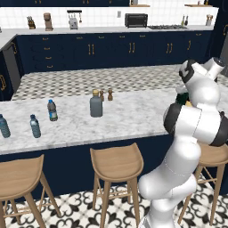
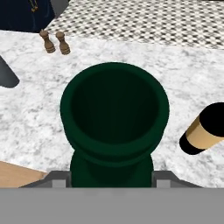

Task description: Move the plastic bottles in the middle to the plastics group, and the glass bottles in the middle to the glass group.

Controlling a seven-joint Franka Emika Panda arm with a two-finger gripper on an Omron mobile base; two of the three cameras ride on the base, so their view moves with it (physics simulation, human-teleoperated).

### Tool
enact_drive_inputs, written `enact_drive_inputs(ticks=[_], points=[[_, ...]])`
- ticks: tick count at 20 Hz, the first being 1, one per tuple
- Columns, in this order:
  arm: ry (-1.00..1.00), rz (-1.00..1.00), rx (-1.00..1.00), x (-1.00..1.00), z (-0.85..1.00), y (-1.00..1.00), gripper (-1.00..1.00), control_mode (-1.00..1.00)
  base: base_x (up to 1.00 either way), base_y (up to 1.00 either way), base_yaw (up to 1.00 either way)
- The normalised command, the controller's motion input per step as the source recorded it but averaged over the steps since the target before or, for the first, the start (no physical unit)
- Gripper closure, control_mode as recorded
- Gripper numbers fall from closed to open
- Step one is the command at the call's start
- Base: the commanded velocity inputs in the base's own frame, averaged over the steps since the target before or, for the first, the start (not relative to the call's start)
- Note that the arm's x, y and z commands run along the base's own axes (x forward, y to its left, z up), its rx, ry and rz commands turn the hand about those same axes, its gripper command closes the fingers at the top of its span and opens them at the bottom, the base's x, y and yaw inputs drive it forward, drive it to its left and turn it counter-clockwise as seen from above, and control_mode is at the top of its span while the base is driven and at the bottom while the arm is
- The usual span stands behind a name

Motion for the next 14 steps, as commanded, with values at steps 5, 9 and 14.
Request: enact_drive_inputs(ticks=[5,9,14], points=[[-0.08,0.0,-0.01,0.0,-0.07,0.23,1.0,-1.0,0.0,0.0,0.0],[0.07,0.0,-0.1,0.0,-0.05,0.14,1.0,-1.0,0.0,0.0,0.0],[0.14,0.0,-0.1,0.0,-0.01,0.0,1.0,-1.0,0.0,0.0,0.0]])
